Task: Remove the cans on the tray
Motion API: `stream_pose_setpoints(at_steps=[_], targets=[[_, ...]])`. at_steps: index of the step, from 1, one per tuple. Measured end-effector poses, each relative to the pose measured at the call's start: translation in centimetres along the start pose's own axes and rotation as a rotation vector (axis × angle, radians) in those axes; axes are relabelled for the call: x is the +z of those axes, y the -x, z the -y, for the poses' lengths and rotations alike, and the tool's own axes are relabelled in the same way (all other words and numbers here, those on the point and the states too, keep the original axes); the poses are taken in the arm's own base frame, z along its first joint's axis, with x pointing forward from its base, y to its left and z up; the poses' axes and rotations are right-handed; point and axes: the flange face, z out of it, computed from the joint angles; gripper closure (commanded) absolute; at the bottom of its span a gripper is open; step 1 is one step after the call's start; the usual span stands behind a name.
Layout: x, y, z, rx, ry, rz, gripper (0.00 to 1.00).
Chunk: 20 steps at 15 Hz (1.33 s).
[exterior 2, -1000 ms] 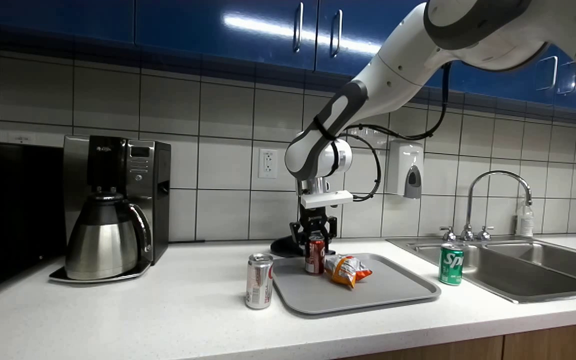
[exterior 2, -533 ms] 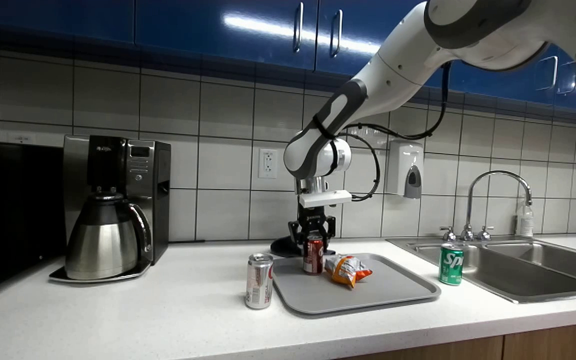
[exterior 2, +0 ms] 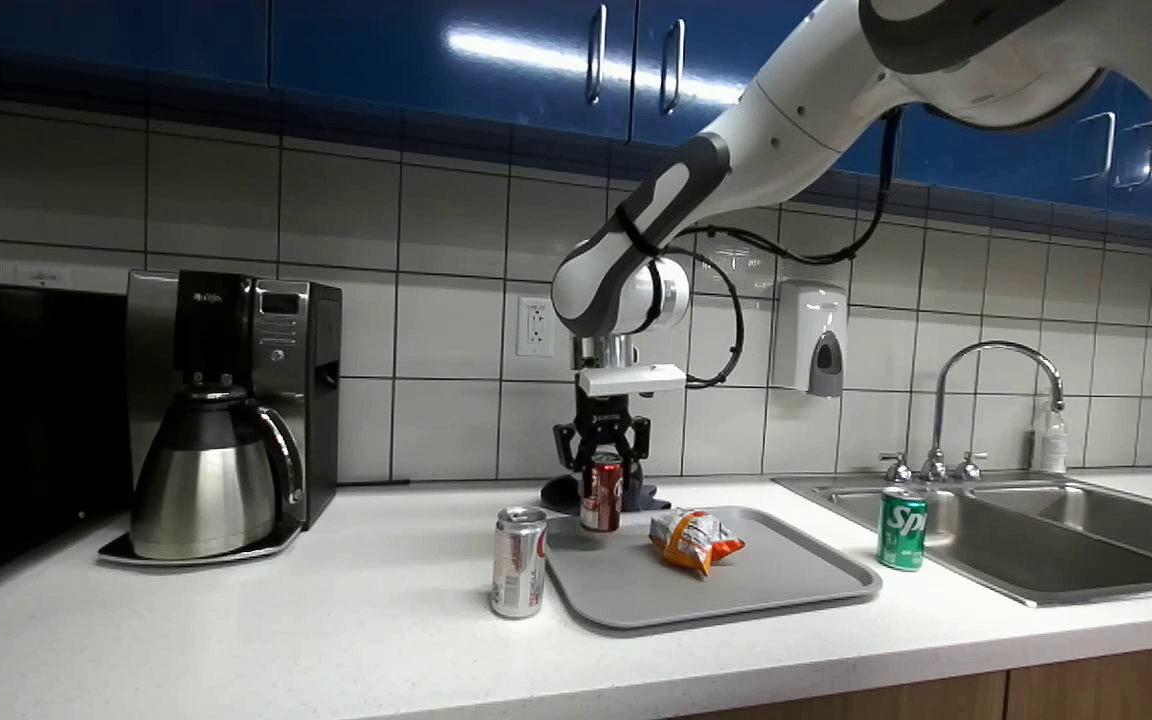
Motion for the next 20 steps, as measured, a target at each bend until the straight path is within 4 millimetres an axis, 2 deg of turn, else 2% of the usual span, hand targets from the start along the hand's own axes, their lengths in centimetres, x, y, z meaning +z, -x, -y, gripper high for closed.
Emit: stream_pose_setpoints(at_steps=[13, 16, 20], targets=[[-2.6, 1.3, 10.2, -0.131, -0.057, -0.032, 0.61], [-2.3, 1.3, 11.6, -0.150, -0.050, -0.023, 0.61], [-1.0, 1.0, 12.5, -0.164, -0.035, -0.002, 0.61]])
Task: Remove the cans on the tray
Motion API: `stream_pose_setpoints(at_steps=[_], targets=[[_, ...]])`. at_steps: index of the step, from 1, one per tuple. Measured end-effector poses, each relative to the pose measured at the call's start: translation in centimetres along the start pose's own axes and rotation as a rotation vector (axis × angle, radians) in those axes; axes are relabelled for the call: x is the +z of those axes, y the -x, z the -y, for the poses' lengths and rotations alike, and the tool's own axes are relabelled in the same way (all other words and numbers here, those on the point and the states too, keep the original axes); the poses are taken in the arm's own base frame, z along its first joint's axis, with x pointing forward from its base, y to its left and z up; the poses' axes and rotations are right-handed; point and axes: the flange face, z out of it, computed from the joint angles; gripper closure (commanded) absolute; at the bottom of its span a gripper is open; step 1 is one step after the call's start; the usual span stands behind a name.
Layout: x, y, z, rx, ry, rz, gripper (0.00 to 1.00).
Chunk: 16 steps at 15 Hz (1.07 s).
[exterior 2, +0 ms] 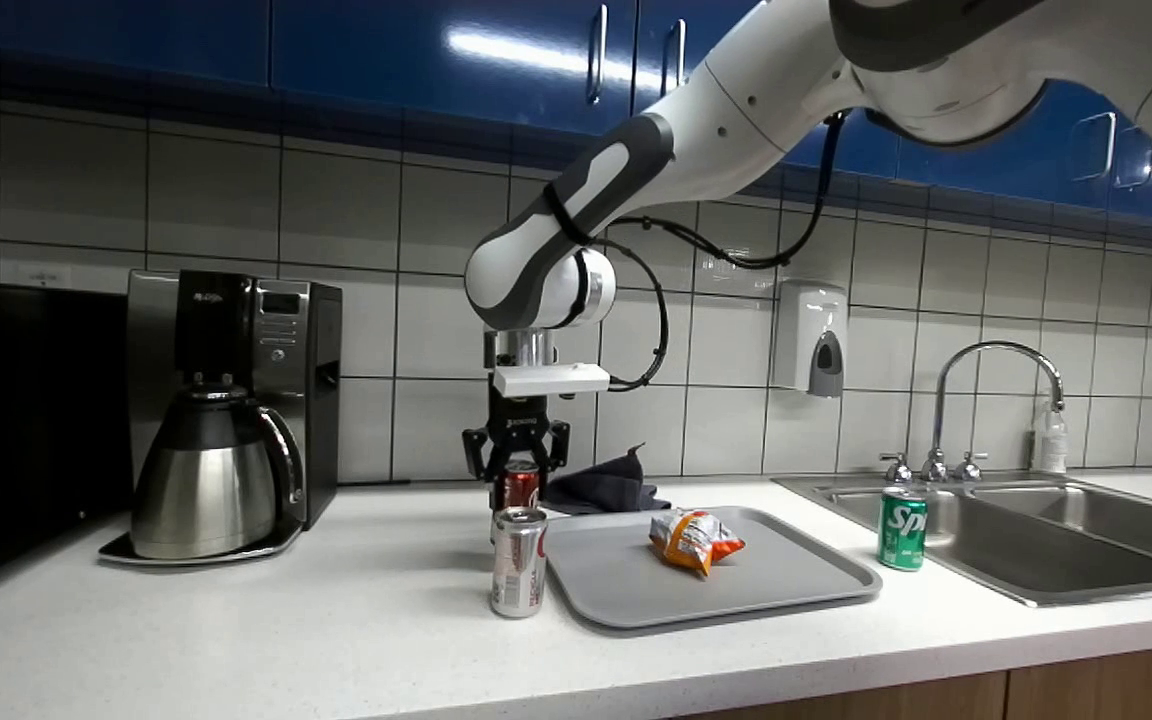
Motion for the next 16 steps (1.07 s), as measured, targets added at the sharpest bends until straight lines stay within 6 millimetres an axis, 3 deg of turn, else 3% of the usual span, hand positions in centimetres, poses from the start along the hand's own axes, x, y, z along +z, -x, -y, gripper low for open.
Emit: stream_pose_setpoints(at_steps=[10, 12, 16], targets=[[2.0, -1.4, 0.8, -0.005, 0.002, 0.006, 0.61], [2.3, -1.5, 0.9, -0.006, 0.005, 0.009, 0.10], [2.4, -1.6, 0.8, -0.004, 0.017, 0.029, 0.00]])
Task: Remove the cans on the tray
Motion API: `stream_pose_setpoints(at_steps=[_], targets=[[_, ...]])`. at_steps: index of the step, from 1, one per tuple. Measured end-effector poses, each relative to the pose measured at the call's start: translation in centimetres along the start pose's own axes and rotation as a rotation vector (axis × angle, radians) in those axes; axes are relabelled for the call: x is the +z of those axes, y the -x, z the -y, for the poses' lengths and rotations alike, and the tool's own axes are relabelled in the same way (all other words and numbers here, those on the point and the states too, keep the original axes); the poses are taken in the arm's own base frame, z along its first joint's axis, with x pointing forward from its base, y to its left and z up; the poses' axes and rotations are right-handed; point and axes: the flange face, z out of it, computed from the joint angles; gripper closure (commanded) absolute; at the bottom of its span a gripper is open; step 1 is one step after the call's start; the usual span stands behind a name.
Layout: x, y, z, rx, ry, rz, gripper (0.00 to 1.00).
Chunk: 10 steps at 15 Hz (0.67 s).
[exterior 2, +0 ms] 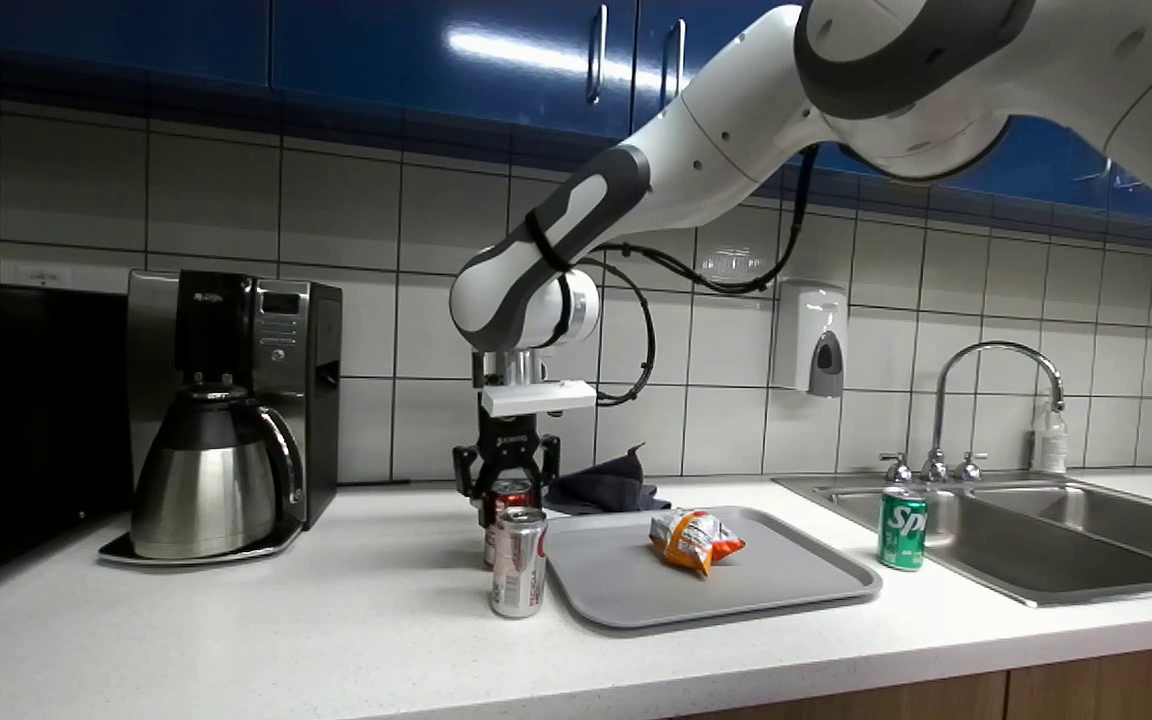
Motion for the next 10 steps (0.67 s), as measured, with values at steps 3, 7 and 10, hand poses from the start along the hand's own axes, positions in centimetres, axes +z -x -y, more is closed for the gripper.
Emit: stream_pose_setpoints(at_steps=[3, 7, 10], targets=[[-0.4, -0.2, -0.2, 0.003, 0.002, 0.000, 0.00], [-1.2, -0.4, -0.3, 0.005, 0.001, -0.012, 0.00], [-3.3, -0.5, -0.7, 0.011, -0.003, -0.041, 0.00]])
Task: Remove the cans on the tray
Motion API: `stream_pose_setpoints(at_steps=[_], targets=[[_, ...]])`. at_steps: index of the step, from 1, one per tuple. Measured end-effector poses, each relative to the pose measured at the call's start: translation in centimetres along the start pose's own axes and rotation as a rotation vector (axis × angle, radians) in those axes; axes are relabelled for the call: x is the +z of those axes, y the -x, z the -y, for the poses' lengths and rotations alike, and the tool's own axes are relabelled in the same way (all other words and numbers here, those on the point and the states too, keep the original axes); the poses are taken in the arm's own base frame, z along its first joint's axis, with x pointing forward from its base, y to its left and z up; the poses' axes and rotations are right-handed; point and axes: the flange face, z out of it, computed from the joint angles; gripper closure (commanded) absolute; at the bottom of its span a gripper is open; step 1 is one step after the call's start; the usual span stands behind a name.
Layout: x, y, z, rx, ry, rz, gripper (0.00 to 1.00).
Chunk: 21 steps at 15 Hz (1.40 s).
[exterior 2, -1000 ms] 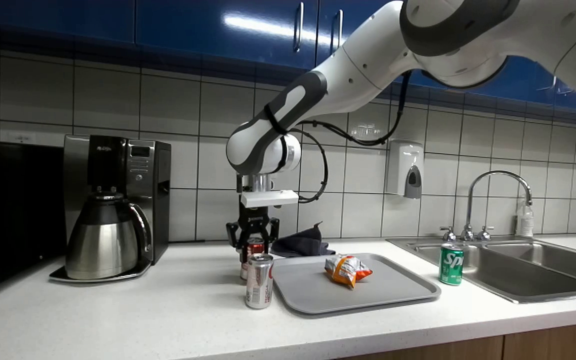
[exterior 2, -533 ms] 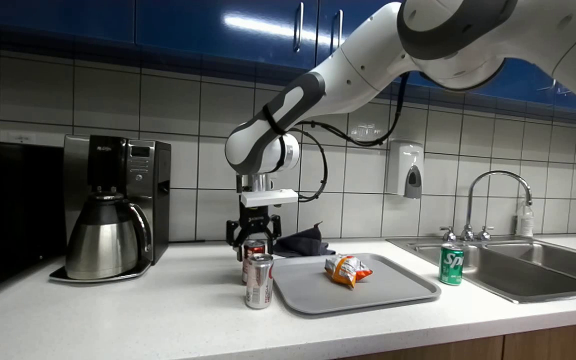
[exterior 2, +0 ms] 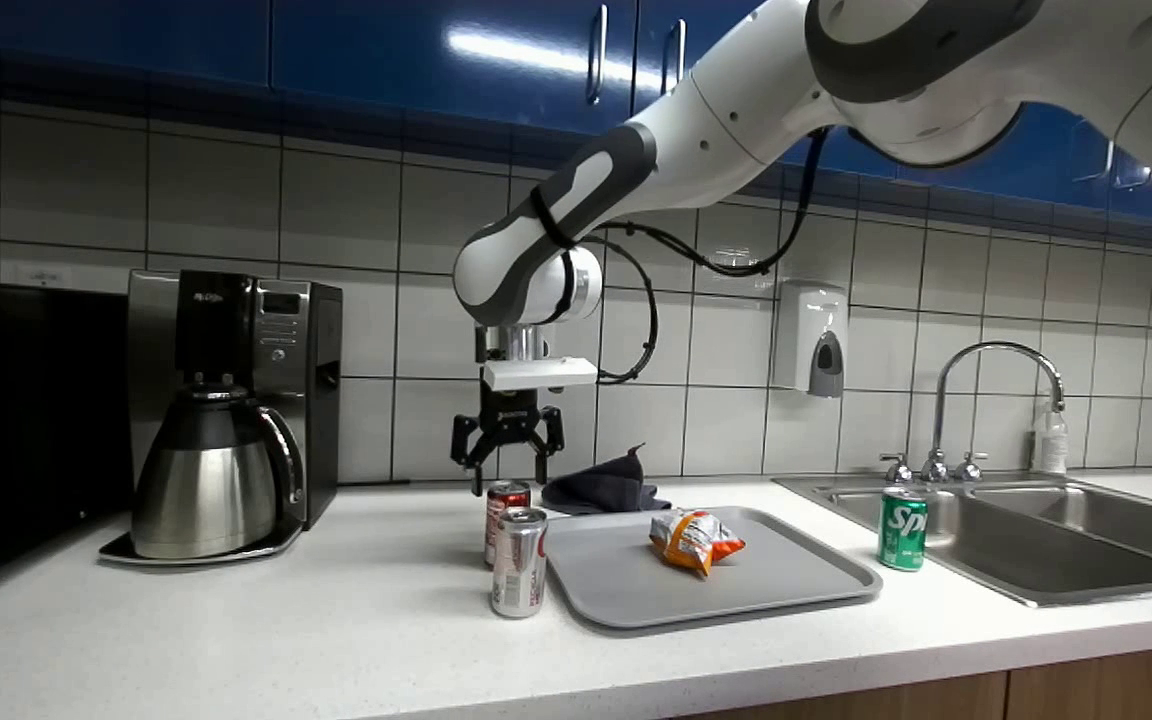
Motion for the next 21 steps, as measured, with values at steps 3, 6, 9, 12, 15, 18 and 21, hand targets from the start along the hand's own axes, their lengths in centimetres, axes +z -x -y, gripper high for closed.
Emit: stream_pose_setpoints(at_steps=[3, 6, 9, 12, 15, 18, 21], targets=[[-2.9, 0.2, -0.7, 0.009, -0.006, -0.038, 0.00], [-5.0, 1.0, -1.4, 0.014, -0.008, -0.067, 0.00], [-5.4, 2.1, -1.9, 0.017, -0.009, -0.080, 0.00], [-4.8, 3.4, -2.5, 0.020, -0.010, -0.087, 0.00], [-4.4, 5.0, -3.7, 0.031, -0.012, -0.101, 0.00], [-4.4, 6.9, -5.4, 0.049, -0.010, -0.109, 0.00], [-4.6, 9.2, -7.3, 0.069, -0.005, -0.102, 0.00]])
